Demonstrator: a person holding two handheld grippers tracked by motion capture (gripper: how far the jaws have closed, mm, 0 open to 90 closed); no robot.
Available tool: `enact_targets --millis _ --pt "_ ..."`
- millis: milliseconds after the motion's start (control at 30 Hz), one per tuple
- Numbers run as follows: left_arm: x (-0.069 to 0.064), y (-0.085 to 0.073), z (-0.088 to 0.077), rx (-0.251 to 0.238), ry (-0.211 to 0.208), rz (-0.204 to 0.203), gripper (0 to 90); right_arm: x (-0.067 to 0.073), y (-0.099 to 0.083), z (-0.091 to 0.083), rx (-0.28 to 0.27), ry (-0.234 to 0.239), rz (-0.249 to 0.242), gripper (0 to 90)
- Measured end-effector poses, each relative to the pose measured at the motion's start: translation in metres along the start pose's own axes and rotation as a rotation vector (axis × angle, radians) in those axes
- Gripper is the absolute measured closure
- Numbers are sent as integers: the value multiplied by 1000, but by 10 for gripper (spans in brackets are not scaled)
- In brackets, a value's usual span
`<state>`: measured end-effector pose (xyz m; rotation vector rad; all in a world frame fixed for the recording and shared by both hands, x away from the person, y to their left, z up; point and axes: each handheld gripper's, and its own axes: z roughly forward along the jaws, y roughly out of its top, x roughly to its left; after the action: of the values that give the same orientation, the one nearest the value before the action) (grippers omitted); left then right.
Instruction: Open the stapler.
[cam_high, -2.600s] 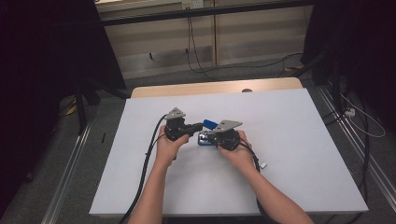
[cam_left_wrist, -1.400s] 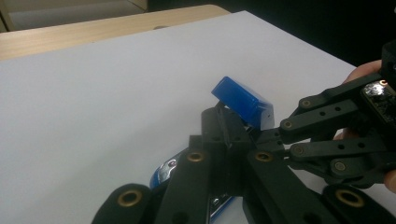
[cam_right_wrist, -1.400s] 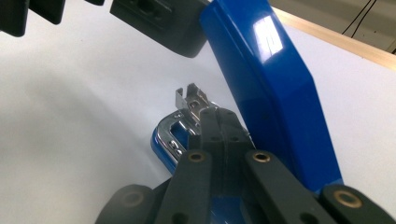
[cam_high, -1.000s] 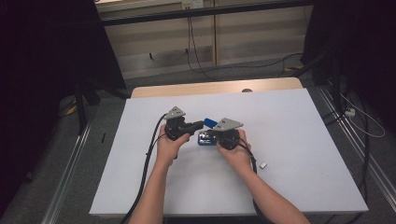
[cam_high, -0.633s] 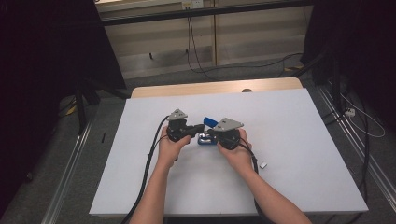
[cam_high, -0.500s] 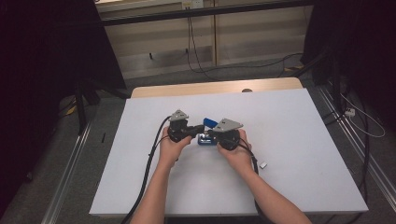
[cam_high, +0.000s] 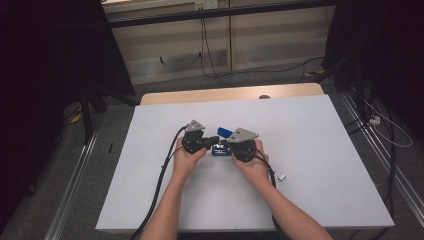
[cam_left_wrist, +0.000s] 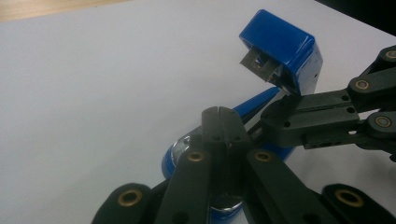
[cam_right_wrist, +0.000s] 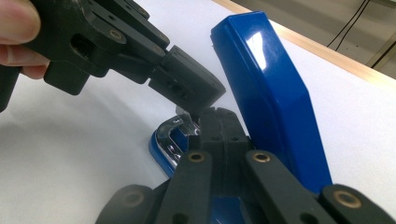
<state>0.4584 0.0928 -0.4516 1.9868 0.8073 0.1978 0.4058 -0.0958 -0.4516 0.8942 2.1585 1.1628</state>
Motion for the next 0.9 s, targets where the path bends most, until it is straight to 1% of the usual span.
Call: enact_targets --millis 67,133,267,400,500,600,667,700,800,900 --pt "0 -3 2 13 9 2 900 1 0 0 5 -6 -2 900" --pt "2 -6 3 -5 -1 -29 900 3 2 0 7 -20 -1 900" --pt "2 -6 2 -2 3 -22 900 4 3 -1 8 -42 -27 900" --pt "1 -7 2 -8 1 -34 900 2 8 -5 -10 -58 -35 900" --pt "0 -6 3 -8 6 -23 900 5 14 -8 -14 -82 -69 900" --pt "0 -6 2 -6 10 -17 900 6 20 -9 -12 -89 -83 900" --pt "-1 -6 3 -12 18 -8 900 6 23 -11 -13 -117 -98 900" --pt "-1 -6 2 -8 23 -2 900 4 25 -13 -14 -131 -95 900" --pt "-2 -6 2 -6 29 8 900 1 27 -17 -13 -143 -75 900" --pt "-2 -6 2 -6 29 8 900 -2 29 -20 -4 -158 -79 900"
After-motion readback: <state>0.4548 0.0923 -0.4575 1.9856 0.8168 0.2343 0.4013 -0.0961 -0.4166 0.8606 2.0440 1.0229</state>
